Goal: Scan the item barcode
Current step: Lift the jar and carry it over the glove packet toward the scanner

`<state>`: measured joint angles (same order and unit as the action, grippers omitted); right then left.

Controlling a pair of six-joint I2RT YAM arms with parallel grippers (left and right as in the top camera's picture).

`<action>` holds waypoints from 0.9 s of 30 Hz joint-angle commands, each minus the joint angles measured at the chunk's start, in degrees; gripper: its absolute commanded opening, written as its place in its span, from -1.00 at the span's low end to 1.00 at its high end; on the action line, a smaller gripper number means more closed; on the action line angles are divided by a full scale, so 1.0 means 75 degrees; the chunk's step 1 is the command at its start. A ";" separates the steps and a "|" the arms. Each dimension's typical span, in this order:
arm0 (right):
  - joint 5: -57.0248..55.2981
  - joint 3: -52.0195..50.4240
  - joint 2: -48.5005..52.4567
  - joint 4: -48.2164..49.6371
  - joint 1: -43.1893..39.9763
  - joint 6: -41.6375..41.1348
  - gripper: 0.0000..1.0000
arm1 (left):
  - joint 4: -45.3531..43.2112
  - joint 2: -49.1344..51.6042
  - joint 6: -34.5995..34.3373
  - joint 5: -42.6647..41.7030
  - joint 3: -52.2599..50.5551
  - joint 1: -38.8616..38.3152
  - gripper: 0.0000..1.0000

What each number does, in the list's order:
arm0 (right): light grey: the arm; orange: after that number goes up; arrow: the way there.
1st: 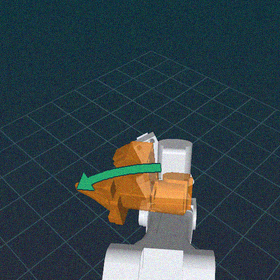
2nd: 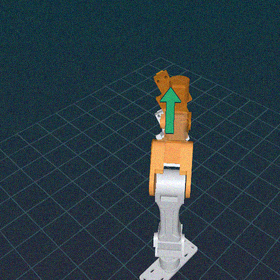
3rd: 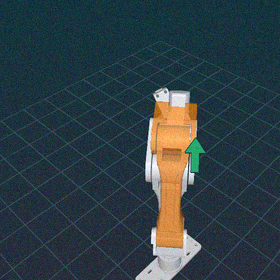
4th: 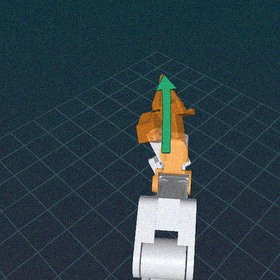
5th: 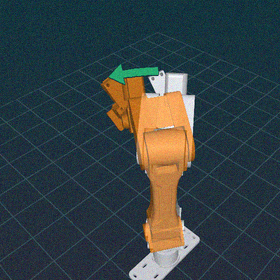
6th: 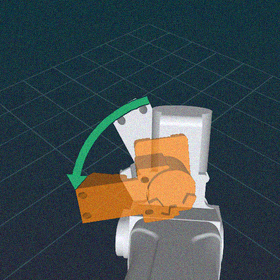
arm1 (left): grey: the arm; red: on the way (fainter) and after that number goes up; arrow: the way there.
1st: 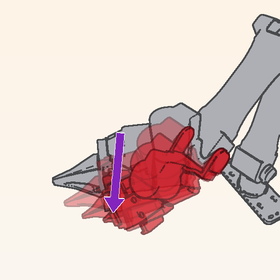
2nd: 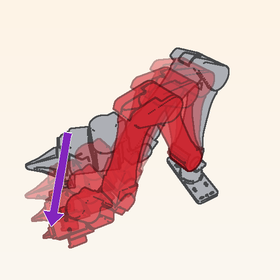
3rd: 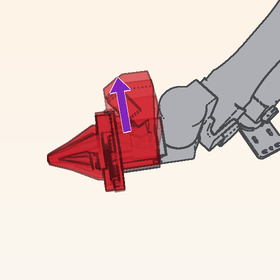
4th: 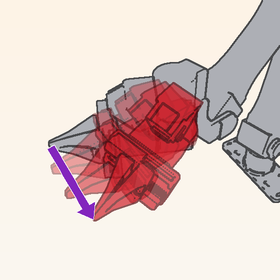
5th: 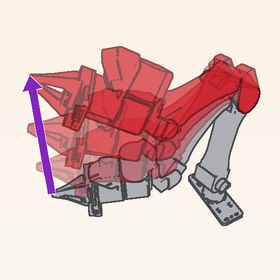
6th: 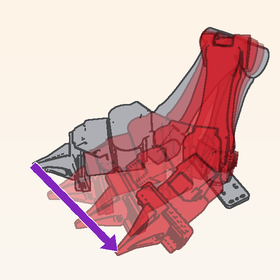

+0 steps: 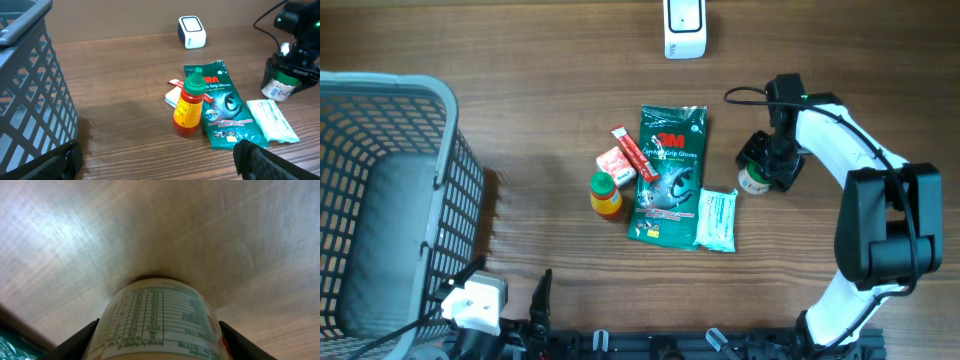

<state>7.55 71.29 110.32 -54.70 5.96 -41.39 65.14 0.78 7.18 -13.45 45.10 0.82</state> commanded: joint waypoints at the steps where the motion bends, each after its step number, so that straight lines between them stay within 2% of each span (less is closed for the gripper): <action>1: 0.0769 0.0318 0.0044 -0.0446 0.0023 0.0245 0.18 | -0.0020 -0.0070 0.0000 -0.0146 0.0015 0.0041 1.00; 11: 0.3316 0.0411 -0.0399 -0.0845 0.0023 0.1623 0.18 | -0.0020 -0.0070 0.0000 -0.0146 0.0015 0.0041 1.00; 20: 0.5295 0.0411 -0.0510 -0.1935 0.0140 0.2541 0.18 | -0.0020 -0.0070 0.0000 -0.0146 0.0015 0.0041 1.00; 27: 0.5549 0.0411 -0.0513 -0.2535 0.1014 0.2804 0.18 | -0.0020 -0.0070 0.0000 -0.0146 0.0015 0.0041 1.00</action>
<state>44.71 73.23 108.51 -71.55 10.70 -23.44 65.14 0.78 7.18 -13.45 45.10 0.82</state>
